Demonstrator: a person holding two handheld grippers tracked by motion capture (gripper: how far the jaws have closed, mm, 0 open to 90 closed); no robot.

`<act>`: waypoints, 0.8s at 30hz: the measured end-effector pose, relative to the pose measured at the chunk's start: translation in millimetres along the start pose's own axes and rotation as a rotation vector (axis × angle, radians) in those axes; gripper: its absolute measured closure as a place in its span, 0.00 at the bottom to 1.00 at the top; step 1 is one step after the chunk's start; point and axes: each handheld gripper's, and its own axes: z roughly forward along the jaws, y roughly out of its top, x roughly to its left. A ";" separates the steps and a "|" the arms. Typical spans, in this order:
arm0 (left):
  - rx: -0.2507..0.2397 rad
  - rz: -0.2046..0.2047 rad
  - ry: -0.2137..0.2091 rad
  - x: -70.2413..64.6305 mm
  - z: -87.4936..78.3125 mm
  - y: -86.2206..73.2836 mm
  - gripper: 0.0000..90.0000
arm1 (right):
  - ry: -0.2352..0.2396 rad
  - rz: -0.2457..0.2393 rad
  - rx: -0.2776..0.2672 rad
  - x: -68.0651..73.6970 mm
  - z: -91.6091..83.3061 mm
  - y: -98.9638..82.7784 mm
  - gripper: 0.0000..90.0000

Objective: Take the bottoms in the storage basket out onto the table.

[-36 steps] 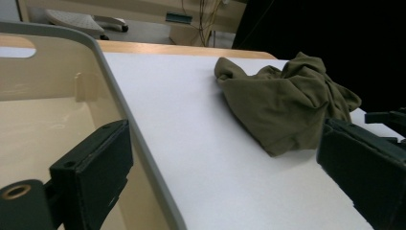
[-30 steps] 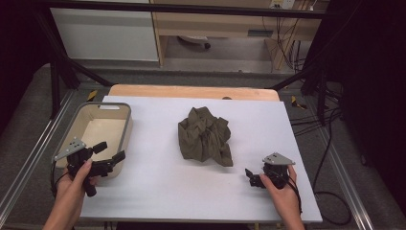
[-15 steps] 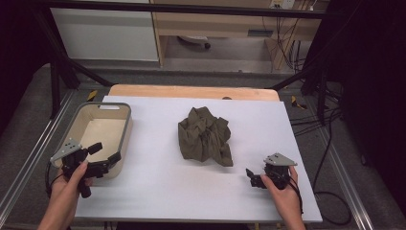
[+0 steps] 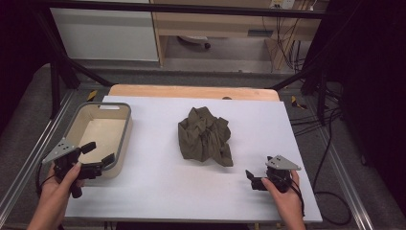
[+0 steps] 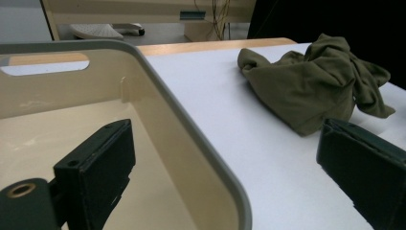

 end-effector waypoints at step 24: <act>0.048 0.041 -0.015 -2.9 8.3 -18.9 0.06 | 0.027 -0.061 0.030 4.2 5.4 -1.2 0.03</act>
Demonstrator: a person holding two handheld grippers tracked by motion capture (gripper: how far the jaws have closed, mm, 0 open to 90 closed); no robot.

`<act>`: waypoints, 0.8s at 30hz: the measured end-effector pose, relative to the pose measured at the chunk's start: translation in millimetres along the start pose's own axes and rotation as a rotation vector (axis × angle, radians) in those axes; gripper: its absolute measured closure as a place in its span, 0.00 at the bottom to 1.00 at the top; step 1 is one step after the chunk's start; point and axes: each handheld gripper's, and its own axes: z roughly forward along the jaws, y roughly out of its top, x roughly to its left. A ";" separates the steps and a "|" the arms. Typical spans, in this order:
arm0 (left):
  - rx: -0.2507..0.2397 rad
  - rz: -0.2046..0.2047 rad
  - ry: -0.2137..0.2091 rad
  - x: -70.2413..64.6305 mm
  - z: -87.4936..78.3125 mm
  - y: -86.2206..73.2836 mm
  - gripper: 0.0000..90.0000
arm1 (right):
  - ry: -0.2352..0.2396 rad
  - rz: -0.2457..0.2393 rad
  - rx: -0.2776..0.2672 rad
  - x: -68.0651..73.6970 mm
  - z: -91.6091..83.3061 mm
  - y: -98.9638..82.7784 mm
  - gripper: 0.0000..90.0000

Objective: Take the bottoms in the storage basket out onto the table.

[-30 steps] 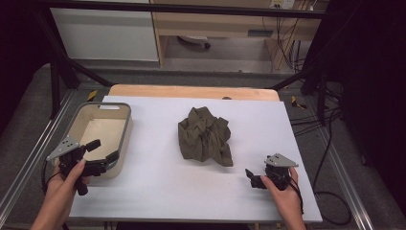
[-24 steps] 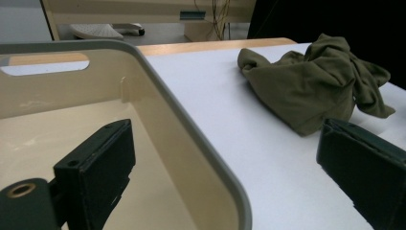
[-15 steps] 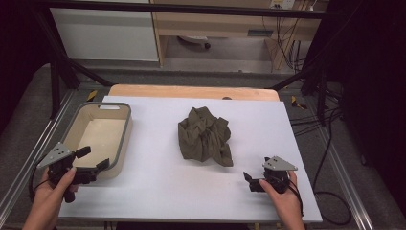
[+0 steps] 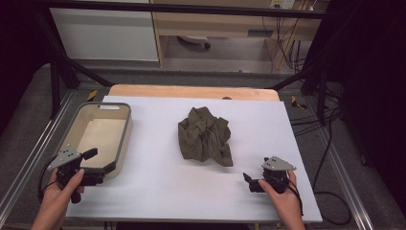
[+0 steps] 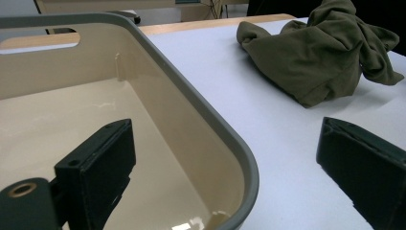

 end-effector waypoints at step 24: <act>0.019 -0.026 0.003 -10.5 16.7 -17.9 0.07 | -0.022 0.007 0.041 -3.0 2.7 -3.0 0.03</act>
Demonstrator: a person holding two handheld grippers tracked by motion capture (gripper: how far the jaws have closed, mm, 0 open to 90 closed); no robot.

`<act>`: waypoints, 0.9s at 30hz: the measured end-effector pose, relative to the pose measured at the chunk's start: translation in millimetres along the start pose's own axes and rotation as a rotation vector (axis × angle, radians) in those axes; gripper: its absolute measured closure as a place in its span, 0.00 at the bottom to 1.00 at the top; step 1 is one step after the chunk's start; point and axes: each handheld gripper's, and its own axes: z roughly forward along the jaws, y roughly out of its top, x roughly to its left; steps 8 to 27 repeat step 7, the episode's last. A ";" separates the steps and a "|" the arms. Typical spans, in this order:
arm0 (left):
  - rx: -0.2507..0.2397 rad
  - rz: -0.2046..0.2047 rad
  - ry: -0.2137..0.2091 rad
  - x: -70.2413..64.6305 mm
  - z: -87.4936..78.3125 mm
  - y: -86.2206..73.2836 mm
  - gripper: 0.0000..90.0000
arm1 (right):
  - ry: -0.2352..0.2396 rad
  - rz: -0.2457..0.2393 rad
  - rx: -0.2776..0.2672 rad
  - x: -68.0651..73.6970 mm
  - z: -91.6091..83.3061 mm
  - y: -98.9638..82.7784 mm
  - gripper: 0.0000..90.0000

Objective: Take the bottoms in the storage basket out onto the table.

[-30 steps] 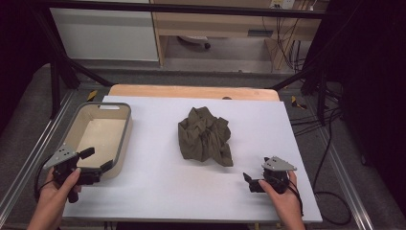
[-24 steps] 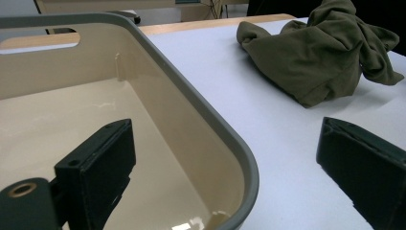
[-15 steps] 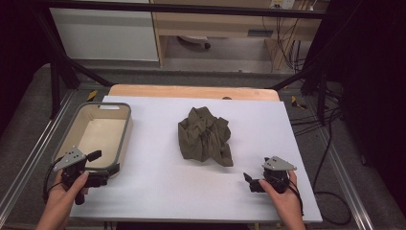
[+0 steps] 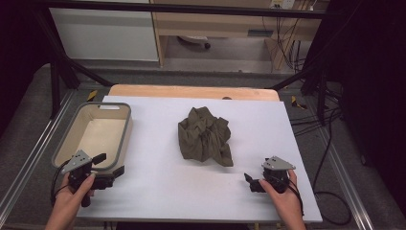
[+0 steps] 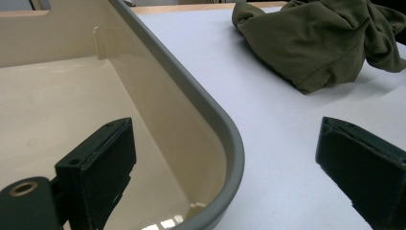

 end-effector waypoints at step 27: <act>-0.029 -0.021 0.022 -5.0 -5.1 6.7 0.08 | -0.051 0.044 0.061 -6.6 8.0 -4.4 0.03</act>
